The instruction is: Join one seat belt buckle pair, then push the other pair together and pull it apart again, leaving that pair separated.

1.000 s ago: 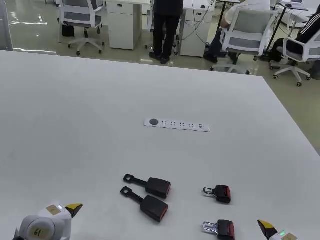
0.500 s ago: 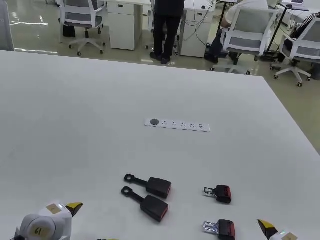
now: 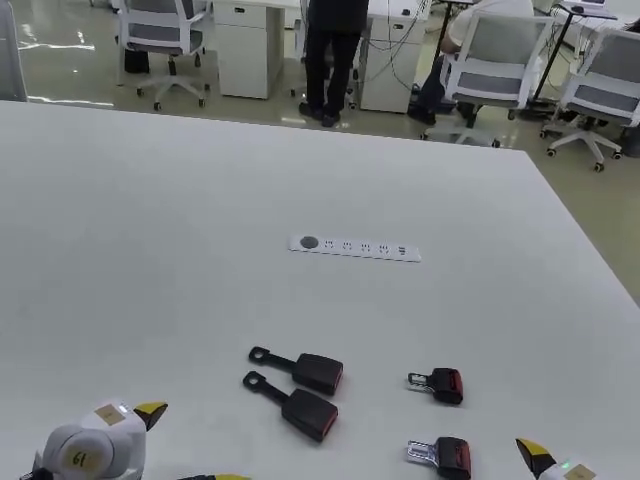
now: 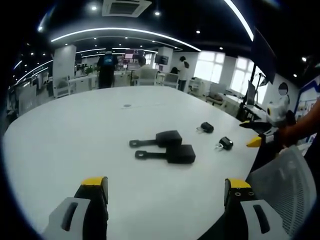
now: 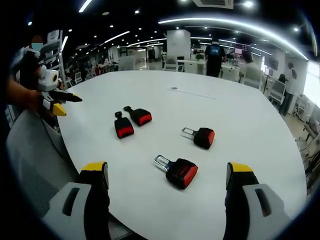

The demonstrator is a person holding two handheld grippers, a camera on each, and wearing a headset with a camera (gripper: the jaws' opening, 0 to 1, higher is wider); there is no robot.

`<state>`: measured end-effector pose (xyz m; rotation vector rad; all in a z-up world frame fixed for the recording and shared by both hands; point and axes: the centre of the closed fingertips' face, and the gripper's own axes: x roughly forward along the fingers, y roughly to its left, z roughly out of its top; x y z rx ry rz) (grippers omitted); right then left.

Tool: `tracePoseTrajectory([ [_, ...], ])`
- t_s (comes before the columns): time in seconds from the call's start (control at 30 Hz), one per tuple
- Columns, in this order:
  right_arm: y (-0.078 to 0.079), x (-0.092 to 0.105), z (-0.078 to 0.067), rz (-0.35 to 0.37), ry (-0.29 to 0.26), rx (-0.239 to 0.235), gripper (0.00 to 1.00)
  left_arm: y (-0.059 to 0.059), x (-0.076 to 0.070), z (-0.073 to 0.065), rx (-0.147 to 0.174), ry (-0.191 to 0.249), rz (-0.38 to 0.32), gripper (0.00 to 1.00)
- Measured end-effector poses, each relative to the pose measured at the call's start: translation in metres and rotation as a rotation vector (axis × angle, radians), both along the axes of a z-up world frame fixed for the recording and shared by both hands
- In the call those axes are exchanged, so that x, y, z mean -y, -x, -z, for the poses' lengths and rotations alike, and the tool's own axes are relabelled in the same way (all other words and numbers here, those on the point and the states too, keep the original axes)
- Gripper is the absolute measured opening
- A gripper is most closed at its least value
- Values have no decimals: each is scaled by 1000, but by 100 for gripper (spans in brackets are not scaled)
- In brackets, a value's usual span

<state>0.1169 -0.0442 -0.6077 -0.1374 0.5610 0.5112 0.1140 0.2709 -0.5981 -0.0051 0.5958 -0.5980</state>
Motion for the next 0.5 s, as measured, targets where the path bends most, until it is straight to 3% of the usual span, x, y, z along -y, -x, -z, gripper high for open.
tracePoseTrajectory([
  [0.5, -2, 4, 4, -4, -1, -6, 99, 1, 5, -1, -8, 0, 10, 98],
])
